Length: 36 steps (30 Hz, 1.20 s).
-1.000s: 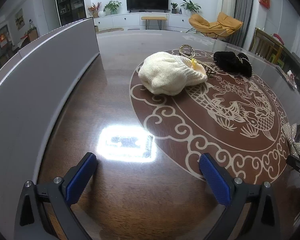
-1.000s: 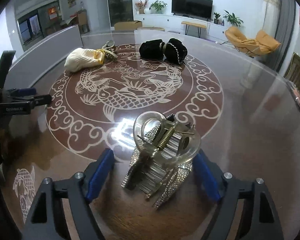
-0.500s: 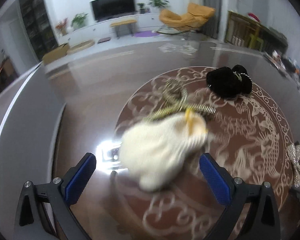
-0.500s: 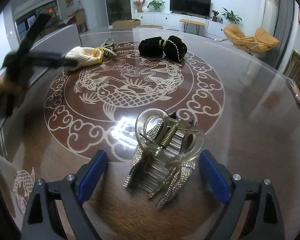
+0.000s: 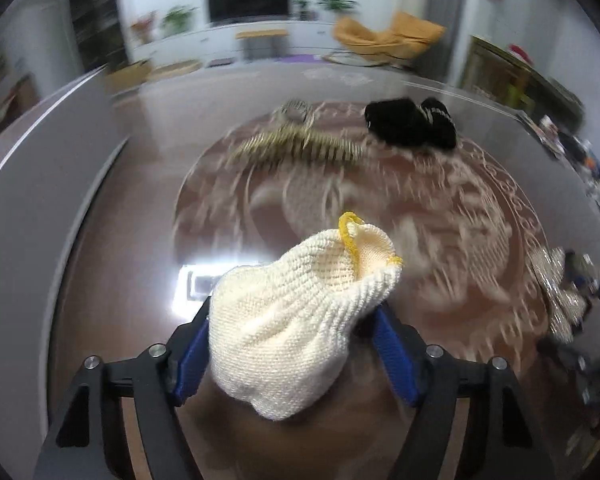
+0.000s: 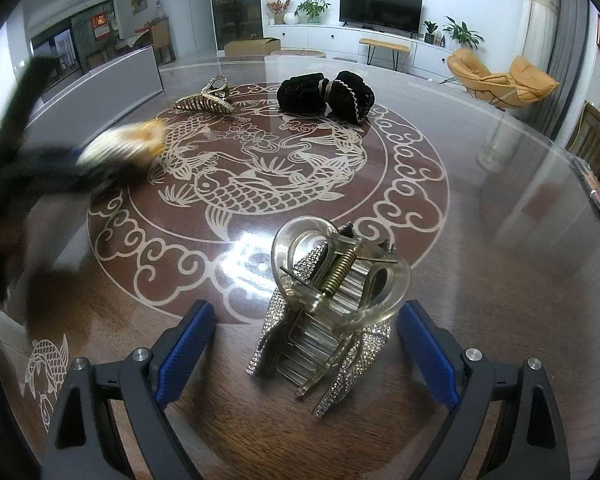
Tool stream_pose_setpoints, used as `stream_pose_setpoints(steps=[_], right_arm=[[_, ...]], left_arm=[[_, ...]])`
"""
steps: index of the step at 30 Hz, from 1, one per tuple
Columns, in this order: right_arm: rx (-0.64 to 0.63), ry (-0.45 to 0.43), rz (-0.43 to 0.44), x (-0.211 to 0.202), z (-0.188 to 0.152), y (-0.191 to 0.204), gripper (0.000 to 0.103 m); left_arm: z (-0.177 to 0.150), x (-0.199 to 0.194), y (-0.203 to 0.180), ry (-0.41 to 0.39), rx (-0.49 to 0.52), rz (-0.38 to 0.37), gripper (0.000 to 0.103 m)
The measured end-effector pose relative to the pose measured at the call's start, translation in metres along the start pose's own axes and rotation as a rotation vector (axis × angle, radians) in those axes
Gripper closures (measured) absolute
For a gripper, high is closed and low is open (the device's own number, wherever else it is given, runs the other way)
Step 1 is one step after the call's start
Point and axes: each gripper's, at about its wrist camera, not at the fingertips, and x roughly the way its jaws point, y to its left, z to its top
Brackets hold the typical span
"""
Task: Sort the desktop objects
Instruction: 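Lift the hair clip with the right tool while the left tool approaches the cream knit bag, then grasp the cream knit bag with the left tool while the right tool holds the clip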
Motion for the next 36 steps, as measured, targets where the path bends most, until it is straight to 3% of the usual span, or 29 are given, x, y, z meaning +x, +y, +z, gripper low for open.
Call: stream_pose_setpoints(steps=[1,2,3,7,12,16,36], right_arm=[[-0.001,0.0,-0.002,0.0,0.0,0.0,0.009],[-0.001,0.001,-0.005,0.0,0.0,0.001,0.009],[0.0,0.001,-0.005,0.0,0.0,0.001,0.009],[0.0,0.001,-0.005,-0.001,0.0,0.001,0.009],[0.0,0.001,-0.005,-0.001,0.0,0.001,0.008],[0.004,0.012,-0.012,0.001,0.0,0.001,0.002],[0.004,0.013,-0.014,0.0,-0.001,0.0,0.001]], left_arm=[[-0.013,-0.007,-0.003,0.012,-0.022,-0.002,0.015],[-0.021,-0.007,-0.008,0.03,-0.029,-0.019,0.003],[-0.031,-0.012,-0.017,0.031,0.009,-0.034,0.0],[-0.036,-0.009,-0.028,0.017,0.106,-0.022,0.0],[-0.03,-0.004,-0.022,0.018,0.091,-0.032,0.0],[-0.032,-0.004,-0.022,0.016,0.085,-0.032,0.0],[-0.033,-0.003,-0.019,0.015,0.082,-0.028,0.0]])
